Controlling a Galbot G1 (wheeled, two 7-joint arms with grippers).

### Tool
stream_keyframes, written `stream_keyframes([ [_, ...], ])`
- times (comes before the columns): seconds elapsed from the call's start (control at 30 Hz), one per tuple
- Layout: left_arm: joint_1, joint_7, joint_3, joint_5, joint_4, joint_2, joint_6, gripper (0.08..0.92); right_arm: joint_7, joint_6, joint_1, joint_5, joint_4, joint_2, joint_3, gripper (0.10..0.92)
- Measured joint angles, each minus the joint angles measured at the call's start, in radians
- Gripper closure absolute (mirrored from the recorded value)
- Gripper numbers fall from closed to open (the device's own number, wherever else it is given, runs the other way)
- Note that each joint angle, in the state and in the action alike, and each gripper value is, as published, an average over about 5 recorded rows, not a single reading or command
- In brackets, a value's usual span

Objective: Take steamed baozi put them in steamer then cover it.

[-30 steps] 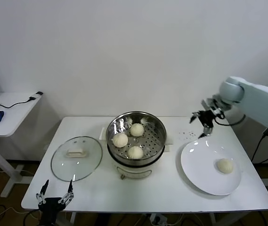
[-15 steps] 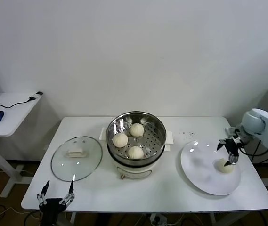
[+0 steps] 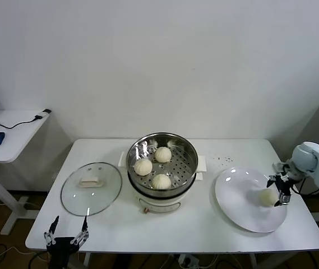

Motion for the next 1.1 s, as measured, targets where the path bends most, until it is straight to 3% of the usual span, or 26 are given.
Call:
stream_keyframes([
  [0.63,0.003,-0.004,-0.002,-0.002,0.0,0.0,-0.001,0.177,-0.001,-0.02,-0.018,-0.005,-0.008,0.006,0.027,0.441],
  [1.1,0.004,-0.004,0.002,-0.006,-0.003,0.0,-0.003,0.177,0.021,-0.067,0.134,0.139,0.019,0.022,-0.093,0.454],
])
